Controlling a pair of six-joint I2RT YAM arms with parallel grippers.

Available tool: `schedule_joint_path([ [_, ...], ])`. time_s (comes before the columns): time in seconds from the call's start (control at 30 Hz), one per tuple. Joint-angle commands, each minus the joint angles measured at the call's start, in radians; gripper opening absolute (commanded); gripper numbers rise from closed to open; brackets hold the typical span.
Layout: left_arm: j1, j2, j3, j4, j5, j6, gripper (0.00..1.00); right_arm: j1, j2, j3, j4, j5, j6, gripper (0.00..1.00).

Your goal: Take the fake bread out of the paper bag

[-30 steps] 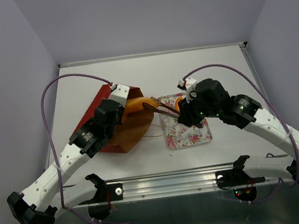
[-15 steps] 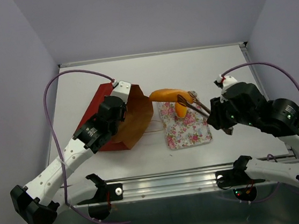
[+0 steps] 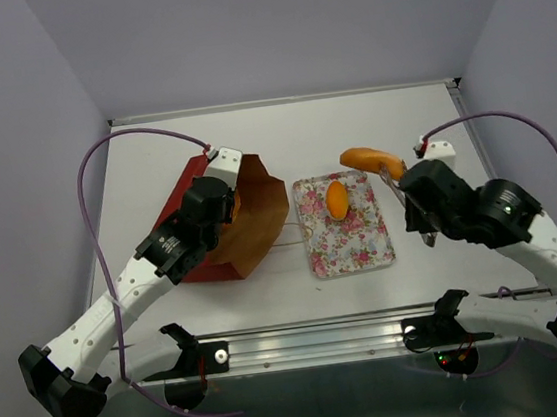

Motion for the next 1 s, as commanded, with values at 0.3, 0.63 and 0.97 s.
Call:
schedule_joint_path([
  [0.3, -0.004, -0.032, 0.044, 0.042, -0.001, -0.013, 0.00, 0.006, 0.072, -0.228, 0.072, 0.019, 0.144, 0.09],
  [0.63, -0.004, -0.046, 0.036, 0.039, 0.005, -0.007, 0.00, 0.006, 0.009, -0.306, 0.101, -0.261, 0.182, 0.27],
  [0.97, -0.005, -0.049, 0.031, 0.034, 0.006, -0.003, 0.00, 0.006, -0.032, -0.354, 0.093, -0.414, 0.205, 0.45],
])
